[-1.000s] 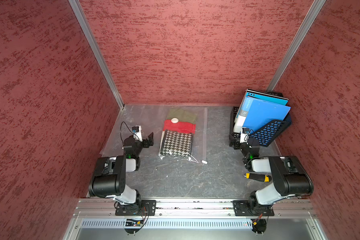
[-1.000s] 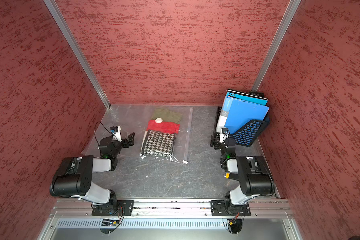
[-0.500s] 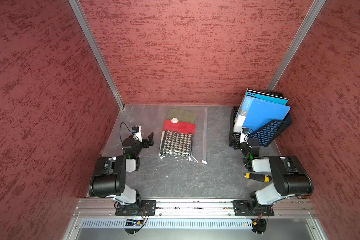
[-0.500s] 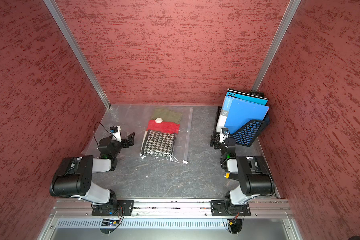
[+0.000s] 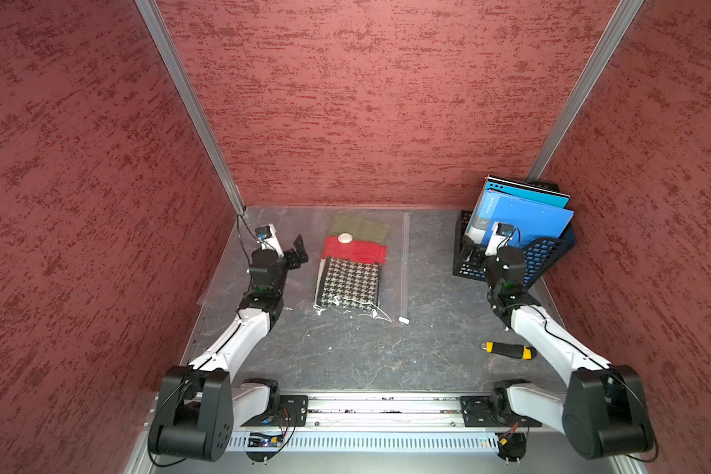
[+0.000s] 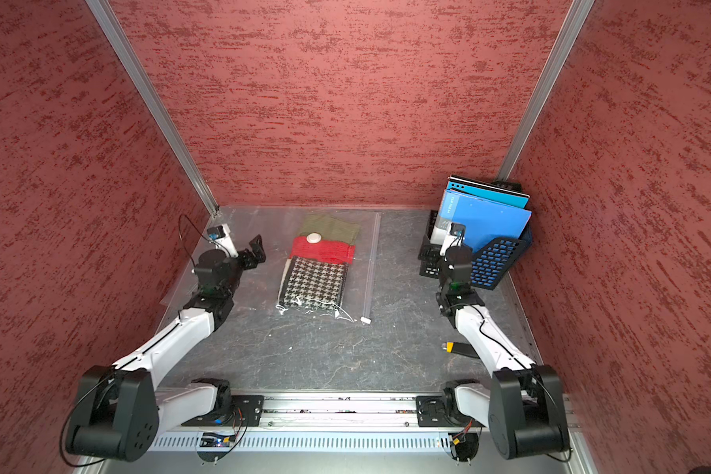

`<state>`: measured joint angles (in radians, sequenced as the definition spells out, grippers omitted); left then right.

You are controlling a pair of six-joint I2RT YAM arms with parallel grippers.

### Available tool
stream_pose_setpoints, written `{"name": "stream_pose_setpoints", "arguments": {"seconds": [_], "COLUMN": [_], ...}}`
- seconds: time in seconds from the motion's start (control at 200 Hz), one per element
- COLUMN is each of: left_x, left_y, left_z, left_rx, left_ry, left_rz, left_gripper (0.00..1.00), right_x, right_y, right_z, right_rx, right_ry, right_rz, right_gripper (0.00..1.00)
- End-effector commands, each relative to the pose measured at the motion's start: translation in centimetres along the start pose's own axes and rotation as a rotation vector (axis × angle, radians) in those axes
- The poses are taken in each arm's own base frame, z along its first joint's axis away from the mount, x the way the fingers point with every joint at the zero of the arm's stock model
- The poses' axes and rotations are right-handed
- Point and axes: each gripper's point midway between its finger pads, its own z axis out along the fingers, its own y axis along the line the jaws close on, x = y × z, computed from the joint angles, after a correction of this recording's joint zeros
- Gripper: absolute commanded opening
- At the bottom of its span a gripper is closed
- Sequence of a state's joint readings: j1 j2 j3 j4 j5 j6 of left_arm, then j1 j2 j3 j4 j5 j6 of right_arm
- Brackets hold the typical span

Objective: Take the scarf out of the vacuum bag
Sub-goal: Open the vacuum bag at the center of the board.

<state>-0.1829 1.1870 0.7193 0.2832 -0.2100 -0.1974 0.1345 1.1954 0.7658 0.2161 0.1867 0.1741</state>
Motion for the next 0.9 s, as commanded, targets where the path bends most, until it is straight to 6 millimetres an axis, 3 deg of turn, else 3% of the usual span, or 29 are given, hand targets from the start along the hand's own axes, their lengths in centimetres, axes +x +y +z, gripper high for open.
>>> {"name": "stream_pose_setpoints", "arguments": {"seconds": [0.0,0.09,0.19,0.225,0.296,0.431,0.621,0.776,0.892], "left_x": [5.0,5.6,6.9,7.1,8.2,11.2,14.8,16.2,18.3], "left_y": [-3.1,-6.0,-7.9,-8.6,-12.1,-18.3,-21.7,-25.8,-27.9], "left_z": [-0.3,0.3,0.9,1.0,1.4,1.5,3.2,4.5,5.2], "left_rx": [-0.087,-0.145,-0.265,-0.308,-0.289,-0.246,-0.320,-0.269,-0.183], "left_ry": [0.276,0.362,0.425,0.426,0.427,0.491,0.609,0.611,0.669], "left_rz": [0.132,0.158,0.141,0.149,0.235,0.293,0.265,0.323,0.285], "left_gripper": [1.00,1.00,1.00,1.00,1.00,1.00,1.00,1.00,1.00], "right_x": [4.4,4.3,4.9,4.8,4.6,4.8,5.7,6.3,8.2], "right_y": [-0.4,-1.1,-5.7,-5.0,-3.5,-4.0,-7.3,-6.4,-4.1], "right_z": [-0.5,-1.0,-3.4,-3.0,-2.3,-2.7,-4.7,-4.5,-2.6], "right_rx": [0.114,0.201,0.504,0.448,0.338,0.383,0.626,0.548,0.395], "right_ry": [0.292,0.365,0.382,0.397,0.380,0.392,0.511,0.501,0.559], "right_rz": [0.031,0.110,0.275,0.266,0.226,0.121,0.038,0.057,0.036], "right_gripper": [0.99,0.99,0.99,0.99,0.99,0.99,0.99,0.99,0.99]}}
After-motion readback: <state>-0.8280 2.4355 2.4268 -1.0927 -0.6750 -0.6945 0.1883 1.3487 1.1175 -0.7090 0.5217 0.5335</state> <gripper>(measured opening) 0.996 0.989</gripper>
